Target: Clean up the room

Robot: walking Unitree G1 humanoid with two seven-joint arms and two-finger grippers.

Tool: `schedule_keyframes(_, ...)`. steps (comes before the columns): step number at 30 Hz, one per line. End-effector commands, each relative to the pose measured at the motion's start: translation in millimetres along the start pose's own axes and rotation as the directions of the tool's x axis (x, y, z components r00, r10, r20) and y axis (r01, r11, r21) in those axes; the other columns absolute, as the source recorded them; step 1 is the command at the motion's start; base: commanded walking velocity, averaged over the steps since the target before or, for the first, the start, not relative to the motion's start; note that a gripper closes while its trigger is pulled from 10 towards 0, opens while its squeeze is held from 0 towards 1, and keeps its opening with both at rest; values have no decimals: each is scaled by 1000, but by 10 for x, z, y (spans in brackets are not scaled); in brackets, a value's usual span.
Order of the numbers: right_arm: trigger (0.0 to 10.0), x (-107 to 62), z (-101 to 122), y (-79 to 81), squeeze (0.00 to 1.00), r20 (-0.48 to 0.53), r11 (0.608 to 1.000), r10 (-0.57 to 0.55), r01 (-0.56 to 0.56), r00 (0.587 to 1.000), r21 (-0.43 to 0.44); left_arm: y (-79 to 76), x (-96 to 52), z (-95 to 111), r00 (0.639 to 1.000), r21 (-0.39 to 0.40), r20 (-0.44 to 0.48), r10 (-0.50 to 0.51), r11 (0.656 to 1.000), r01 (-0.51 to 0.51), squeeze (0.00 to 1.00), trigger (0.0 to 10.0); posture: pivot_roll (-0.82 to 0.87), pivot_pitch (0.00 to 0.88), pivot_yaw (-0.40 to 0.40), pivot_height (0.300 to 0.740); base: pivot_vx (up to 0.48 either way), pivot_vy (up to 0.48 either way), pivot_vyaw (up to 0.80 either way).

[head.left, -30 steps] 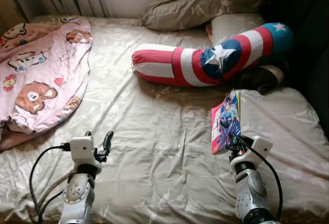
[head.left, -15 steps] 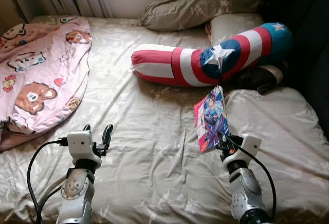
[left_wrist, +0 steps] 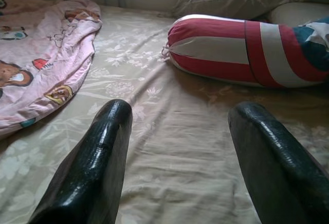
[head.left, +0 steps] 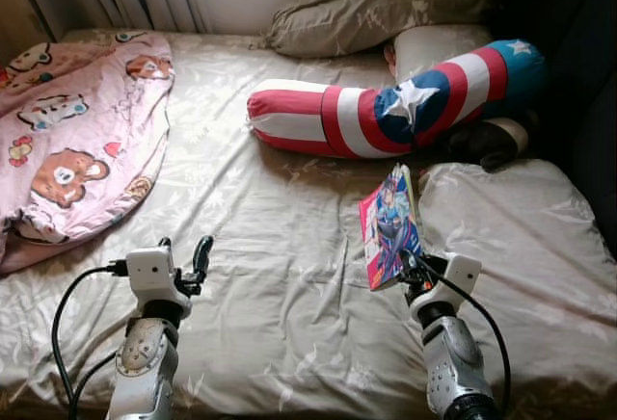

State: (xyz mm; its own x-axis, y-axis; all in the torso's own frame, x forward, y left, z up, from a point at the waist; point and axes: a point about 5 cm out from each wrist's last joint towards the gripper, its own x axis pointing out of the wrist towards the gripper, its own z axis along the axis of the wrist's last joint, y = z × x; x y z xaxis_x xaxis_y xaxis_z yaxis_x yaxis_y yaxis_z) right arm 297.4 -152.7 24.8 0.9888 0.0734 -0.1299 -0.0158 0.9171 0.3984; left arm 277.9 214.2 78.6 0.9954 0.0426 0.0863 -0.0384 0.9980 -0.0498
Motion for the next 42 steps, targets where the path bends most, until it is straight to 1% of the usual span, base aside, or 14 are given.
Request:
schedule_keyframes(1, 10000, 25, 58, 11, 0, 19, 1000, 8, -8, 1000, -8, 19, -8, 4, 1000, 8, -9, 0, 1000, 0, 0, 10000, 111, 145, -54, 681, 0, 0, 0)
schedule_keyframes(4, 10000, 41, 33, 20, 0, -9, 1000, -1, 1, 1000, -11, 15, -2, 12, 1000, 9, -9, 0, 1000, 0, 0, 10000, 113, 151, -55, 666, 0, 0, 0)
schedule_keyframes(6, 10000, 36, 43, 34, 0, 9, 1000, 7, -7, 1000, -15, 15, -1, 13, 1000, 9, -11, 0, 1000, 0, 0, 10000, 116, 154, -54, 666, 0, 0, 0)
schedule_keyframes(13, 10000, 40, 25, 61, 0, 4, 1000, 9, -9, 1000, -14, 21, 8, 18, 1000, 11, -11, 0, 1000, 0, 0, 10000, 120, 164, -51, 666, 0, 0, 0)
schedule_keyframes(15, 10000, 43, 17, 65, 0, 1, 1000, 7, -7, 1000, 7, 22, 11, 21, 1000, 12, -11, 0, 1000, 1, 0, 10000, 122, 167, -50, 666, 0, 0, 0)
schedule_keyframes(16, 10000, 48, 5, 62, 0, -3, 999, -4, 4, 1000, 51, 21, 15, 23, 1000, 13, -12, -2, 1000, 2, 0, 10000, 122, 167, -50, 666, 0, 0, 0)
schedule_keyframes(18, 10000, 50, 1, 58, 0, -5, 997, -11, 11, 1000, 70, 20, 16, 24, 1000, 13, -12, -2, 1000, 2, 0, 10000, 122, 167, -50, 666, 0, 0, 0)
schedule_keyframes(20, 10000, 70, 0, 58, 0, -14, 993, -19, 20, 1000, 114, 1, 27, 29, 1000, 14, -14, -7, 1000, 7, 0, 10000, 126, 171, -48, 666, 0, 0, 0)
schedule_keyframes(27, 10000, 88, -8, 41, 0, -44, 993, -34, 38, 998, 110, -12, 36, 40, 1000, 16, -12, -11, 1000, 11, 0, 10000, 131, 176, -46, 661, 0, 0, 0)
schedule_keyframes(29, 10000, 86, 1, 31, 0, -35, 993, -42, 45, 998, 107, -10, 36, 42, 1000, 17, -12, -11, 1000, 11, 0, 10000, 130, 177, -45, 651, 0, 0, 0)
schedule_keyframes(34, 10000, 74, 2, -8, 0, -30, 991, -59, 62, 998, 115, -24, 37, 41, 1000, 18, -13, -14, 1000, 14, 0, 10000, 128, 178, -42, 651, 0, 0, 0)
schedule_keyframes(39, 10000, 80, -17, 6, 0, -45, 988, -40, 46, 998, 146, -38, 42, 43, 1000, 17, -14, -18, 1000, 18, 0, 10000, 129, 178, -43, 651, 0, 0, 0)
schedule_keyframes(41, 10000, 87, -41, 20, 0, -68, 982, -17, 29, 998, 187, -42, 42, 46, 1000, 18, -14, -20, 1000, 20, 0, 10000, 132, 177, -42, 651, 0, 0, 0)
schedule_keyframes(42, 10000, 87, -41, 20, 0, -68, 982, -17, 29, 998, 187, -42, 42, 46, 1000, 18, -14, -20, 1000, 20, 0, 10000, 132, 177, -42, 651, 0, 0, 0)
